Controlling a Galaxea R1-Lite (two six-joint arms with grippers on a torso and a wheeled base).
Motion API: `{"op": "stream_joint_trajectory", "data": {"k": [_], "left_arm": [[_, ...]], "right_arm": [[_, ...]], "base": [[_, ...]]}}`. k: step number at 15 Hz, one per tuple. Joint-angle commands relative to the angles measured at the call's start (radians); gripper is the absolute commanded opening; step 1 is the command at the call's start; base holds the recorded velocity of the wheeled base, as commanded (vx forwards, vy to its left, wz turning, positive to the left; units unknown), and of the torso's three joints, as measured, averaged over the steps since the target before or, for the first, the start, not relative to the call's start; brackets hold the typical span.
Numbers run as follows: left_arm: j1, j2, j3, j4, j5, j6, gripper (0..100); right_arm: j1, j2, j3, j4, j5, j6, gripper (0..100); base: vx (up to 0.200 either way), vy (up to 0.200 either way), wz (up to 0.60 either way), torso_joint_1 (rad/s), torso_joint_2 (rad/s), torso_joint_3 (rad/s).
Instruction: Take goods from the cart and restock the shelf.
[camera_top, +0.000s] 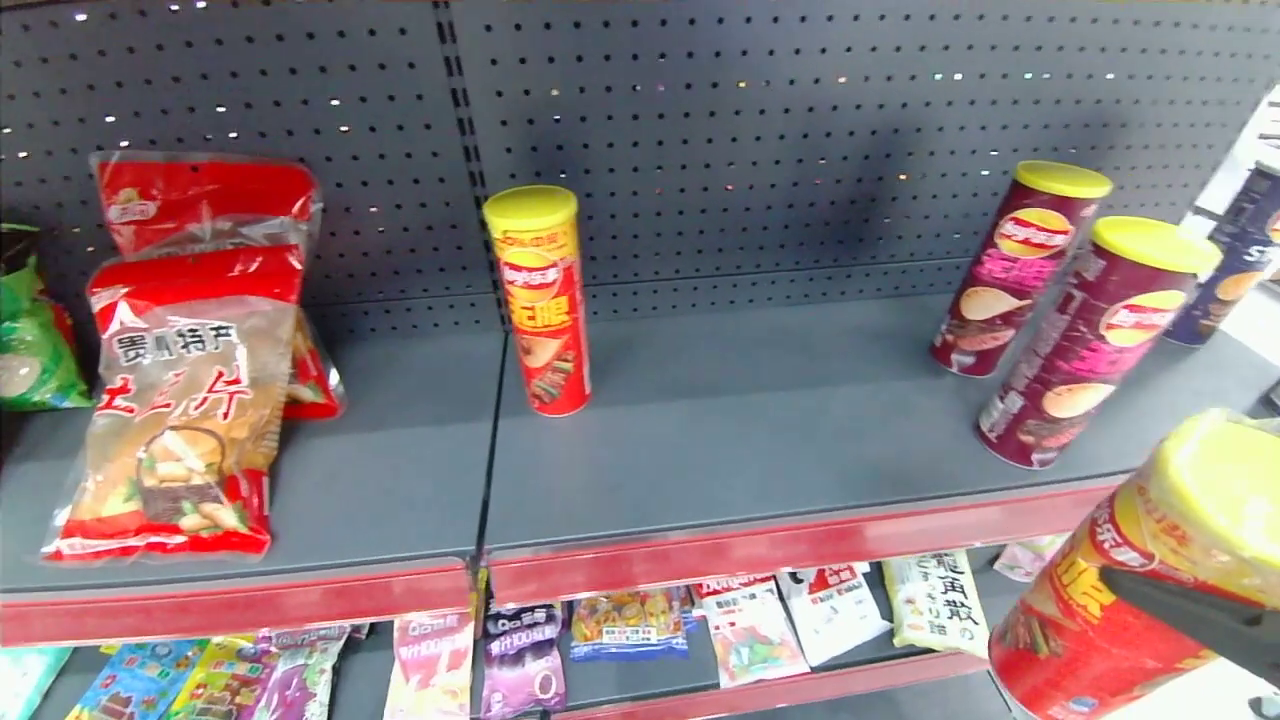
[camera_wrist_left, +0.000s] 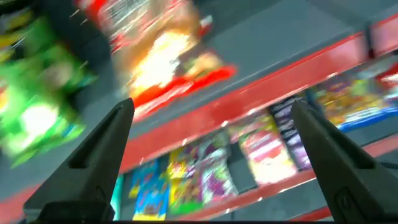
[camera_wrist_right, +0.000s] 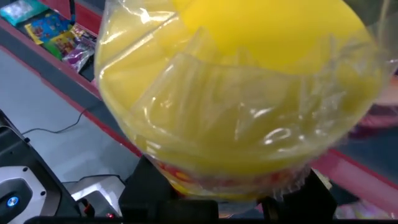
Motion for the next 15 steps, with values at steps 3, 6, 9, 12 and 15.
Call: {"op": "stream_joint_trajectory", "data": {"k": [3,6,9,12,15], "left_arm": [[0.000,0.001,0.001,0.000,0.001,0.000,100],[0.000,0.001,0.003,0.000,0.001,0.000,100],[0.000,0.001,0.004,0.001,0.001,0.000,100],[0.000,0.001,0.008,0.001,0.001,0.000,100],[0.000,0.000,0.009,0.000,0.001,0.000,100]], "right_arm": [[0.001,0.005,0.000,-0.001,0.003,0.000,0],[0.001,0.003,0.001,-0.004,0.008,0.003,0],[0.001,0.002,0.003,-0.005,0.008,0.029,0],[0.001,0.002,0.008,-0.005,0.009,0.034,0],[0.001,0.003,0.009,-0.007,0.009,0.034,0]], "base": [[0.000,0.000,0.00,0.000,0.00,0.000],[0.000,0.000,0.00,0.000,0.00,0.000],[0.000,0.133,0.00,0.000,0.00,0.003],[0.000,0.200,0.00,0.006,0.01,-0.001],[0.000,0.067,0.00,0.002,0.00,0.001]]}}
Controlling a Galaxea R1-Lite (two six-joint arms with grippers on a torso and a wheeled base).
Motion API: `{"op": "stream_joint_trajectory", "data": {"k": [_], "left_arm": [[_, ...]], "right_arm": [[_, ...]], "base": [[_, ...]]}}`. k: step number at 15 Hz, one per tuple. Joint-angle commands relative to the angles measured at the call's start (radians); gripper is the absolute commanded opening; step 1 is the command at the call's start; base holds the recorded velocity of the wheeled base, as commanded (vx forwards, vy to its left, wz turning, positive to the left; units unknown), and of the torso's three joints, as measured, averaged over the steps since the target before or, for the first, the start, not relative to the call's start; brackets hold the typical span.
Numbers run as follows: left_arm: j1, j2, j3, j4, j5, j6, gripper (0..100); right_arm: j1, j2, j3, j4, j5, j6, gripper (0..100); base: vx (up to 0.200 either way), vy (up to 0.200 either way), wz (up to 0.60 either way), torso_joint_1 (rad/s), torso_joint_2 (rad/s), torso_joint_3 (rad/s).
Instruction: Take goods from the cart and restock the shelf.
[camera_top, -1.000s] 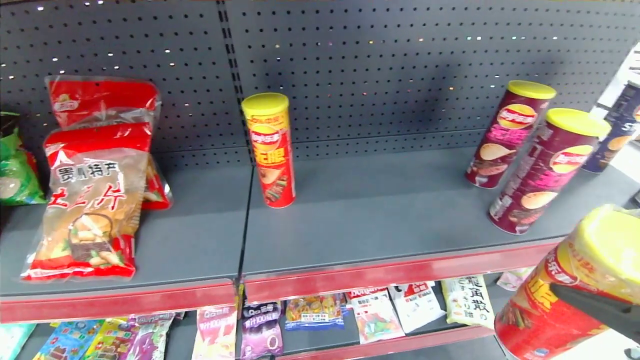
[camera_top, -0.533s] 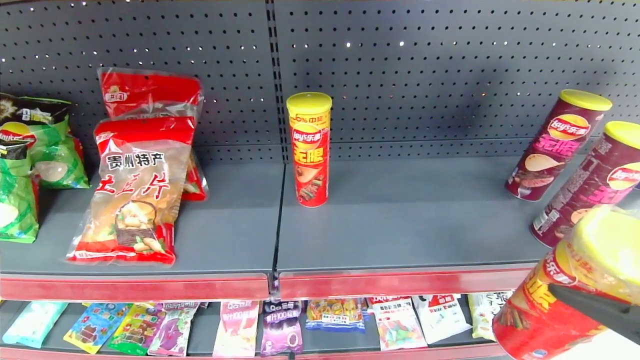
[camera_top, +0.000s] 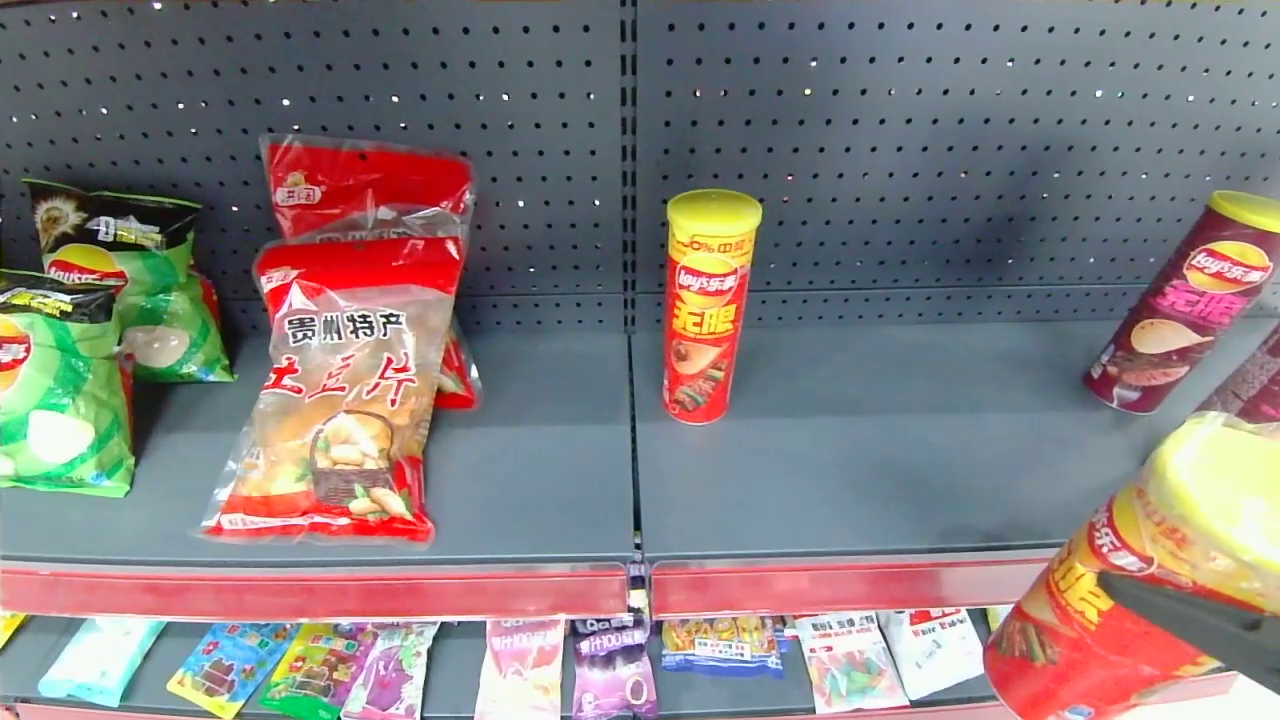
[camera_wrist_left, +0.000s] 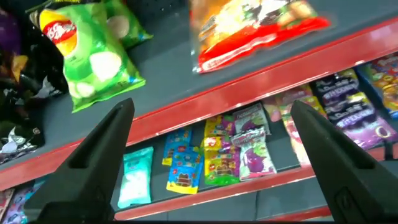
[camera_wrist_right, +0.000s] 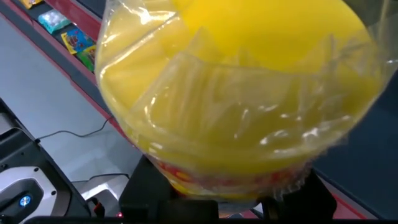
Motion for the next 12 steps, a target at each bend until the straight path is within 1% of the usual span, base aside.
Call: {"op": "stream_joint_trajectory", "data": {"k": [1,2,5,8,12], "left_arm": [[0.001,-0.003,0.000,-0.001,0.000,0.002,100],[0.001,-0.013,0.002,0.001,0.000,0.017,100],[0.001,-0.021,0.005,0.001,0.002,0.022,100],[0.001,-0.021,0.005,0.001,0.002,0.022,100],[0.001,-0.023,0.003,-0.001,-0.001,0.023,100]], "right_arm": [[0.001,0.002,-0.001,0.001,0.000,0.000,0],[0.001,0.000,-0.002,0.001,0.000,-0.003,0],[0.002,-0.001,-0.009,0.001,0.000,-0.003,0],[0.002,-0.001,-0.029,-0.005,0.000,0.000,0],[0.001,-0.003,-0.032,-0.007,0.000,0.001,0]], "base": [[0.000,0.000,0.00,0.000,0.00,0.000],[0.000,0.000,0.00,0.000,0.00,0.000],[0.000,0.000,0.00,0.000,0.00,0.000],[0.200,0.000,0.00,0.001,0.00,0.006],[0.000,0.000,0.00,0.000,0.00,0.000]]}}
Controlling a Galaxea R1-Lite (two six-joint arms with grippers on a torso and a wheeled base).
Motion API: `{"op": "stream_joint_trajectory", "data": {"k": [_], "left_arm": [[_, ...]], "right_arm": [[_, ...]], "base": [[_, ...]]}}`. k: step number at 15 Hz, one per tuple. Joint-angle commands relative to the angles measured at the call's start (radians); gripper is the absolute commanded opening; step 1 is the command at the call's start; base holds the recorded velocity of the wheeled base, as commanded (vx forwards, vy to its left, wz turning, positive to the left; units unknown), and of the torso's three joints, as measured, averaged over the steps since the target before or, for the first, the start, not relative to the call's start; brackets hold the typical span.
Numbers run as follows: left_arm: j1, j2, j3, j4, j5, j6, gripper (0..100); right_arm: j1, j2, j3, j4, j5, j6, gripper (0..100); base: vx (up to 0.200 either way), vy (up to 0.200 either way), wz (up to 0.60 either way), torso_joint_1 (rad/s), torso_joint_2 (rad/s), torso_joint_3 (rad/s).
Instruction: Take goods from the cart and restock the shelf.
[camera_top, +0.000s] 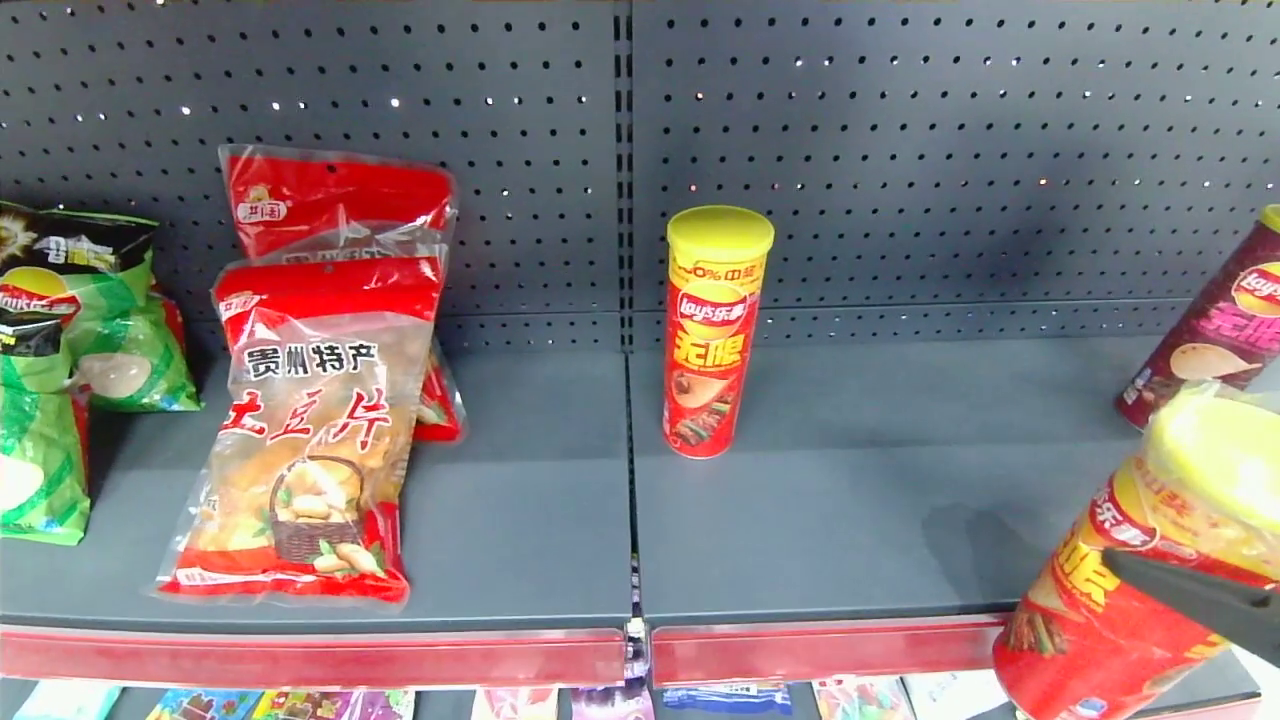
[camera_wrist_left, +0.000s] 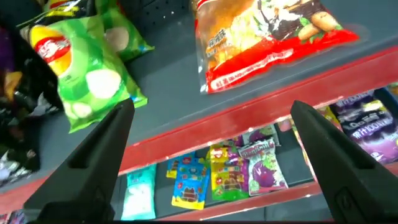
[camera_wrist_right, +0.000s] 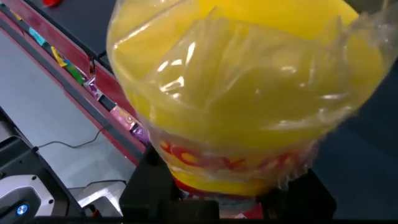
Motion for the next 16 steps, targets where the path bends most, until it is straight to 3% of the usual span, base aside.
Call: {"op": "stream_joint_trajectory", "data": {"k": [1,2,6,7,8,11,13,15,16], "left_arm": [[0.000,-0.004,-0.002,-0.001,0.001,0.001,100],[-0.002,-0.012,-0.004,-0.001,0.001,0.026,100],[-0.003,-0.007,-0.004,-0.001,-0.004,0.070,100],[-0.006,-0.004,-0.007,-0.001,-0.007,0.070,100],[-0.011,0.014,-0.016,-0.001,-0.050,0.067,100],[-0.011,0.117,-0.076,-0.002,-0.134,0.029,100],[-0.011,0.356,-0.247,-0.016,-0.268,-0.060,100],[-0.012,0.569,-0.361,-0.077,-0.377,-0.075,100],[-0.046,0.669,-0.424,-0.083,-0.455,-0.080,100]], "right_arm": [[0.000,-0.002,-0.001,-0.001,0.001,0.000,0],[0.002,-0.013,-0.001,-0.001,0.002,0.001,0],[0.006,-0.029,-0.006,-0.001,0.007,0.007,0],[0.017,-0.044,-0.006,0.001,0.007,0.009,0],[0.057,-0.072,0.002,0.001,0.005,0.009,0],[0.069,-0.088,-0.015,0.001,0.002,0.009,0],[0.069,-0.090,-0.050,0.001,0.004,0.017,0],[0.069,-0.096,-0.052,0.001,0.004,0.030,0],[0.068,-0.096,-0.049,0.001,0.001,0.032,0]], "base": [[0.000,0.000,0.00,0.000,0.00,0.000],[0.000,0.000,0.00,0.000,0.00,0.000],[0.000,0.000,0.00,0.000,0.00,0.000],[0.000,0.000,0.00,0.000,0.00,0.000],[0.000,0.000,0.00,0.000,0.00,0.000],[0.000,0.000,0.00,0.000,0.00,0.000],[0.000,0.000,0.00,0.000,0.00,0.000],[0.000,0.000,0.00,0.000,0.00,0.000],[0.000,0.000,0.00,0.000,0.00,0.000]]}}
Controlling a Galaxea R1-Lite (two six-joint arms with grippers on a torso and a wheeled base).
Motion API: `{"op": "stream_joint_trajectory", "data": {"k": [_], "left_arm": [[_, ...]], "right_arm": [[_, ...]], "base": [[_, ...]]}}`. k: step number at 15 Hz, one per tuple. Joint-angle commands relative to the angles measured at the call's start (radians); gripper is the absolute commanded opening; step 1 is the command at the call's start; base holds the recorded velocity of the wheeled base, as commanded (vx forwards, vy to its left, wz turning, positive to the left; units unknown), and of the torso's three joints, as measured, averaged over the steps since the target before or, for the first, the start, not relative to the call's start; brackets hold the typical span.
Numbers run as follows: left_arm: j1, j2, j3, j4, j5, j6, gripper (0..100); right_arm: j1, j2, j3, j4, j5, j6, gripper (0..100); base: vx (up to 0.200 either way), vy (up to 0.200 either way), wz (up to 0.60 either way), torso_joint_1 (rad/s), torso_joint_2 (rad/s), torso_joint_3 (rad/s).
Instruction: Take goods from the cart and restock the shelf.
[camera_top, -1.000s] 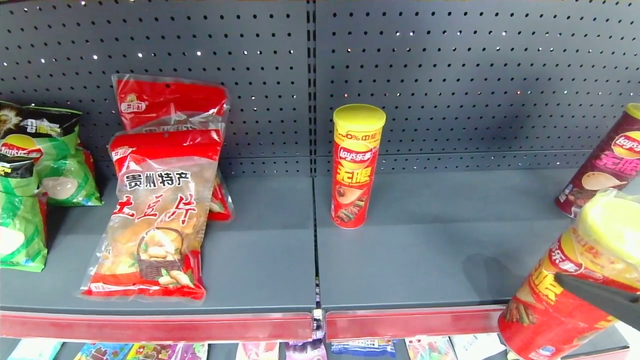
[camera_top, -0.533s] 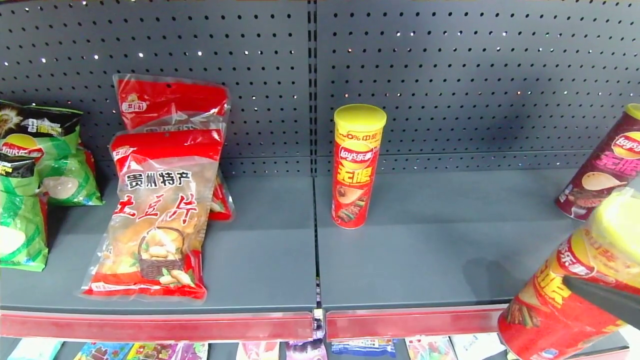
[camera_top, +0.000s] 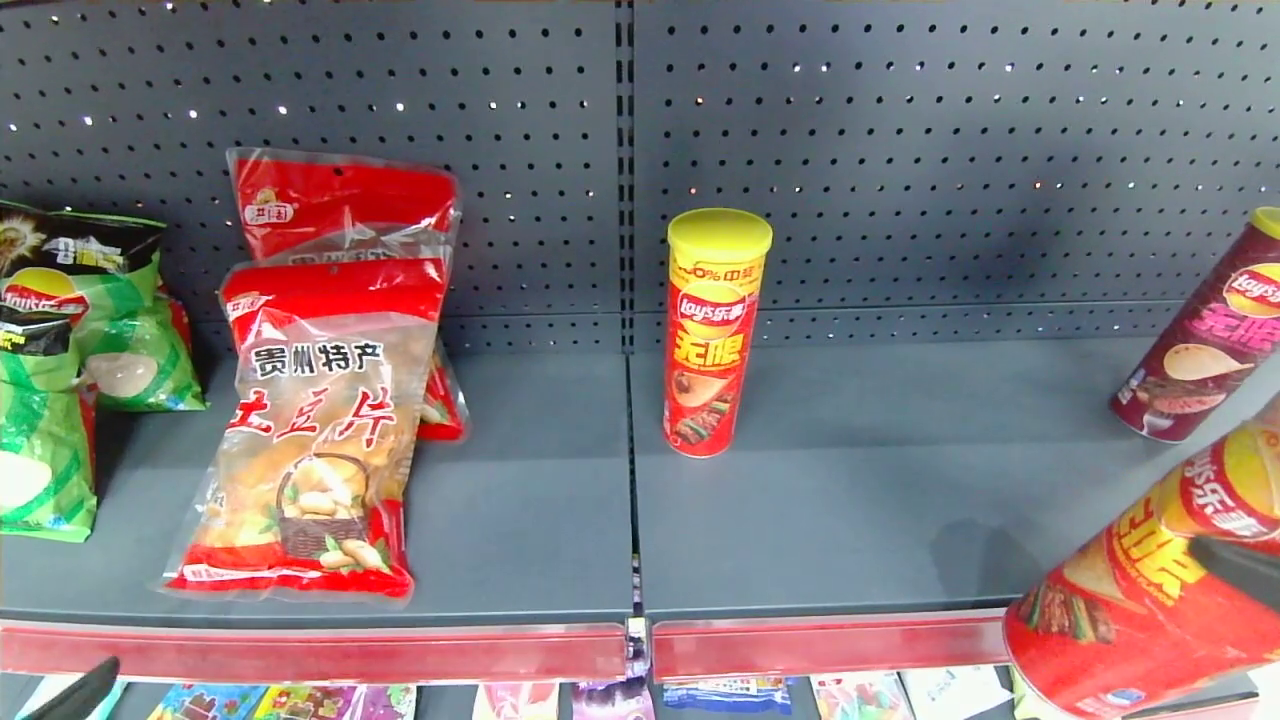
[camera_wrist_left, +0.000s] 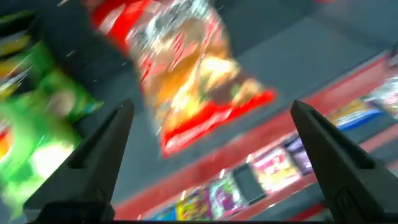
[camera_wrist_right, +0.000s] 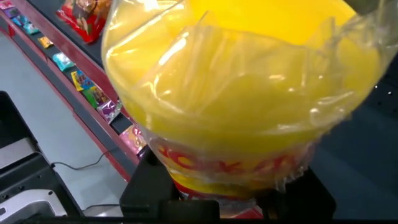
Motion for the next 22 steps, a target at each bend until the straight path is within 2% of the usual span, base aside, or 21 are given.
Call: {"op": "stream_joint_trajectory", "data": {"k": [1,2,3,4,5,6,7,9,10,11,13,18,22], "left_arm": [[-0.083,0.403,-0.245,-0.035,-0.187,-0.061,100],[-0.112,0.472,-0.302,-0.039,-0.209,-0.102,100],[-0.184,0.601,-0.409,-0.042,-0.218,-0.162,100],[-0.219,0.693,-0.482,-0.048,-0.233,-0.183,100],[-0.226,0.754,-0.529,-0.055,-0.267,-0.183,100],[-0.227,0.834,-0.595,-0.065,-0.329,-0.180,100],[-0.227,0.895,-0.658,-0.068,-0.353,-0.179,100],[-0.227,0.981,-0.742,-0.071,-0.365,-0.176,100],[-0.227,1.000,-0.755,-0.071,-0.379,-0.173,100],[-0.229,1.027,-0.762,-0.071,-0.402,-0.145,100],[-0.226,1.063,-0.771,-0.071,-0.410,-0.099,100],[-0.227,1.138,-0.879,-0.071,-0.464,-0.096,100],[-0.241,1.172,-0.882,-0.071,-0.470,-0.094,100]], "right_arm": [[-0.003,-0.004,-0.002,0.000,-0.002,0.000,0],[-0.003,-0.004,-0.005,-0.002,-0.005,0.001,0],[-0.003,-0.004,-0.016,0.000,-0.007,0.004,0],[-0.005,-0.002,-0.020,0.000,-0.007,0.006,0],[-0.005,-0.001,-0.020,0.000,-0.008,0.011,0],[-0.008,-0.001,-0.020,0.000,-0.014,0.015,0],[-0.009,-0.001,-0.020,0.000,-0.019,0.017,0],[-0.009,-0.002,-0.017,0.000,-0.037,0.020,0],[-0.009,-0.001,-0.017,0.000,-0.040,0.020,0],[-0.009,0.005,-0.017,0.000,-0.045,0.023,0],[-0.009,0.009,-0.017,0.000,-0.045,0.023,0],[-0.011,0.005,-0.010,0.000,-0.057,0.023,0],[-0.009,0.009,-0.016,0.000,-0.059,0.021,0]], "base": [[0.000,0.000,0.00,0.000,0.00,0.000],[0.000,0.000,0.00,0.000,0.00,0.000],[0.000,0.000,0.00,0.000,0.00,0.000],[0.000,0.000,0.00,0.000,0.00,0.000],[0.000,0.000,0.00,0.000,0.00,0.000],[0.000,0.000,0.00,0.000,0.00,0.000],[0.000,0.000,0.00,0.000,0.00,0.000],[0.000,0.000,0.00,0.000,0.00,0.000],[0.000,0.000,0.00,0.000,0.00,0.000],[0.000,0.000,0.00,0.000,0.00,0.000],[0.000,0.000,0.00,0.000,0.00,0.000],[0.000,0.000,0.00,0.000,0.00,0.000],[0.000,0.000,0.00,0.000,0.00,0.000]]}}
